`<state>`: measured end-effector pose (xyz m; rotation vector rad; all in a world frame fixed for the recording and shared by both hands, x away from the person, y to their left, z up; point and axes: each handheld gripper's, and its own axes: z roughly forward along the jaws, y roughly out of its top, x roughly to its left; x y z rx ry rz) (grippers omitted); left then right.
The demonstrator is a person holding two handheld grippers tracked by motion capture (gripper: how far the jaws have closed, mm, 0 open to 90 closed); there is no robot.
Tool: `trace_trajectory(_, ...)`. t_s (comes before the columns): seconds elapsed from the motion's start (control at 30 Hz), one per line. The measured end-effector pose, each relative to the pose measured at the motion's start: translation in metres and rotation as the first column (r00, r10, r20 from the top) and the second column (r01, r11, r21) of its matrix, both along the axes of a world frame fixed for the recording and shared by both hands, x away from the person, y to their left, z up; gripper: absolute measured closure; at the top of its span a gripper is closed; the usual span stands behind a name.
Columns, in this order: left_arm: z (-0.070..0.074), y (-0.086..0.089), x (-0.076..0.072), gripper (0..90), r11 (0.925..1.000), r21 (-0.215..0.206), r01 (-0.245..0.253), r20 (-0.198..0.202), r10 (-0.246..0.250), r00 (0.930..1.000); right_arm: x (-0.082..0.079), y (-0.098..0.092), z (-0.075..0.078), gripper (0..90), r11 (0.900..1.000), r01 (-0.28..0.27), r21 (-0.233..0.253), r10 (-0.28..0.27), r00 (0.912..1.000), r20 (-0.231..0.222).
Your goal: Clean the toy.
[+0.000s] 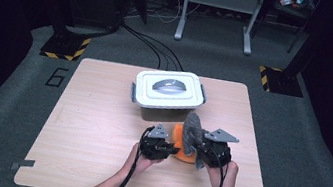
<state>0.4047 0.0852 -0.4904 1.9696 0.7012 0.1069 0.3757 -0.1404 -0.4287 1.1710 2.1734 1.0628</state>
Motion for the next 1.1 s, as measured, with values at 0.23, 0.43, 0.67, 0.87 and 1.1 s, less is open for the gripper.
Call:
trace_trajectory(0.23,0.0,0.001,0.001,80.0,1.0,0.0,0.003,-0.008,-0.003,1.0,-0.001,-0.025,-0.007,73.8,0.997,0.076,0.008,-0.075,0.997,-0.016)
trace_trajectory(0.43,-0.001,0.002,0.002,80.0,1.0,0.002,-0.003,-0.005,0.003,1.0,0.002,-0.04,-0.017,73.8,0.992,0.124,0.016,-0.123,0.9913,-0.047)
trace_trajectory(0.67,-0.002,0.002,0.002,79.9,1.0,0.0,-0.004,-0.011,0.004,0.9999,0.015,-0.057,-0.04,74.0,0.981,0.19,0.028,-0.185,0.9747,-0.126)
trace_trajectory(0.87,-0.002,0.003,0.002,79.9,1.0,-0.003,-0.004,-0.009,0.004,0.9999,0.024,-0.061,-0.061,74.0,0.975,0.223,-0.002,-0.22,0.9594,-0.177)
trace_trajectory(1.1,-0.003,0.004,0.003,79.8,1.0,-0.002,-0.007,-0.009,0.007,0.9999,0.029,-0.058,-0.074,74.1,0.971,0.239,-0.025,-0.239,0.9518,-0.192)
